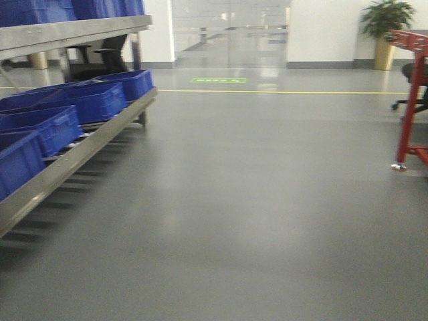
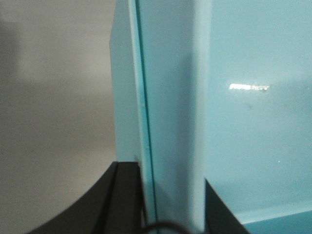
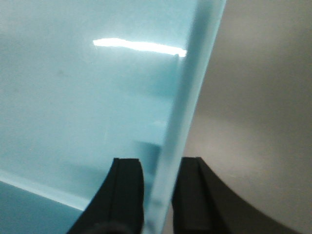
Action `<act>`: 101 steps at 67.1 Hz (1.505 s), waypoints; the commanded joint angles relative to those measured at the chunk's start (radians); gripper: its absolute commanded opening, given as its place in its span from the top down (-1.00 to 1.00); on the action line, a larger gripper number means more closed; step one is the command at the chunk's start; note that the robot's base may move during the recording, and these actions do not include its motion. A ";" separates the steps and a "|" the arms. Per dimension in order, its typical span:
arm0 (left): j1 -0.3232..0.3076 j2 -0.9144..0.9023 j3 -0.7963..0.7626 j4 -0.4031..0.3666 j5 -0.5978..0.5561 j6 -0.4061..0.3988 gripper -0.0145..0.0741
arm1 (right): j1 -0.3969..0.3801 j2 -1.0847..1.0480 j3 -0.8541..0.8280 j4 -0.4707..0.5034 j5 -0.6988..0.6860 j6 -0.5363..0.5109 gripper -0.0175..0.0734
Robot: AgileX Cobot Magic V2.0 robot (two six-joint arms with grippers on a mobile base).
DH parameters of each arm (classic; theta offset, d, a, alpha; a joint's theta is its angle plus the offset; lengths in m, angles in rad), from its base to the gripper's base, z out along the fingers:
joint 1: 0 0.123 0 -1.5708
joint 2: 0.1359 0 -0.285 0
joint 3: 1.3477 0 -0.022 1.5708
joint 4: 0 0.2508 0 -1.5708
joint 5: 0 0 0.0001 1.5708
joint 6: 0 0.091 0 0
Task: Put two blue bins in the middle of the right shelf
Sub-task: 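Drive along the aisle carrying the teal bin in both grippers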
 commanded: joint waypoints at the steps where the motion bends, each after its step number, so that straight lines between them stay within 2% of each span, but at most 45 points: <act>1: -0.007 -0.025 -0.026 -0.051 -0.152 -0.024 0.92 | -0.004 -0.009 -0.012 -0.008 -0.047 -0.007 0.95; 101: -0.007 -0.025 -0.026 -0.051 -0.152 -0.024 0.92 | -0.004 -0.009 -0.012 -0.008 -0.047 -0.007 0.95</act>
